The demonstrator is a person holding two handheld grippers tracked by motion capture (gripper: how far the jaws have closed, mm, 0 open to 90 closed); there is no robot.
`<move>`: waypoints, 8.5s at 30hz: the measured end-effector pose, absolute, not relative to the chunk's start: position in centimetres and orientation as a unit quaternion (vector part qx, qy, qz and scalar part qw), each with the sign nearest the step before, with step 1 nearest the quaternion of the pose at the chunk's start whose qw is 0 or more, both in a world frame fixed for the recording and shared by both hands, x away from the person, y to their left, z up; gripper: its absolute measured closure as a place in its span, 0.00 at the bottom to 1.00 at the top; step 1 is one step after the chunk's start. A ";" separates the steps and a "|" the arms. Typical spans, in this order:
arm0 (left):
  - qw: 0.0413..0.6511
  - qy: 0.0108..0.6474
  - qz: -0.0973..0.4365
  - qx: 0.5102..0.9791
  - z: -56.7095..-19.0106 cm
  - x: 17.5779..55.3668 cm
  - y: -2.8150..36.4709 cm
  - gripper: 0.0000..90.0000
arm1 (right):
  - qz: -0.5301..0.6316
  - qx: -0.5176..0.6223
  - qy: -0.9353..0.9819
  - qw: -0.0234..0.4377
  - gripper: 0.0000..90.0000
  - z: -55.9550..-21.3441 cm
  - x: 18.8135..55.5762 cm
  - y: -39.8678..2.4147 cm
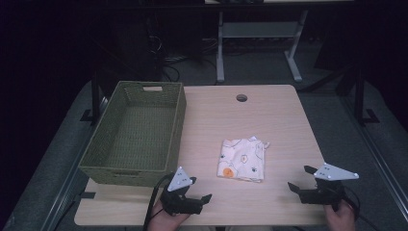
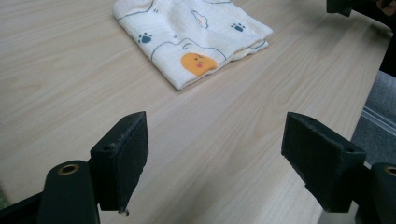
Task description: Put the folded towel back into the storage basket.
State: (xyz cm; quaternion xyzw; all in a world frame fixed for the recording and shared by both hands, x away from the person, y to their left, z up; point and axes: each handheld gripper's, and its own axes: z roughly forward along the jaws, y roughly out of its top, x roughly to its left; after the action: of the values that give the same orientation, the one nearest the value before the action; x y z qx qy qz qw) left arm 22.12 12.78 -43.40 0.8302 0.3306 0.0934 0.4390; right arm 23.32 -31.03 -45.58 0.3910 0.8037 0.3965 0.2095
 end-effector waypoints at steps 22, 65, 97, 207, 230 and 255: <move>0.374 0.291 0.118 0.873 -41.1 24.6 8.1 0.27 | 0.400 0.379 0.807 0.214 0.15 -45.2 23.2 -30.2; 0.207 0.285 0.084 0.932 -43.5 36.9 -4.0 0.42 | 0.404 0.373 0.810 0.204 0.15 -45.1 23.6 -30.1; 0.197 0.294 0.074 0.932 -44.2 38.0 -3.9 0.89 | 0.403 0.366 0.814 0.204 0.15 -44.8 23.3 -29.9; 0.392 0.389 0.014 0.834 -26.2 35.4 24.6 0.93 | 0.427 0.366 0.802 0.201 0.15 -44.2 23.6 -29.1; 0.361 0.434 0.000 0.825 -30.5 37.4 29.8 0.93 | 0.437 0.369 0.797 0.195 0.15 -44.0 23.6 -28.8; 0.308 0.437 -0.034 0.844 -35.7 39.9 29.9 0.93 | 0.423 0.357 0.811 0.191 0.15 -44.2 23.7 -28.3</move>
State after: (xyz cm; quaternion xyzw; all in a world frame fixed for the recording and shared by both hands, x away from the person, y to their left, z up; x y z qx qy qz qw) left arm 39.90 29.88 -35.66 0.8442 0.4375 -0.0337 0.3079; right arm 23.69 -28.29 -44.22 0.3575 0.8106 0.4228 0.1907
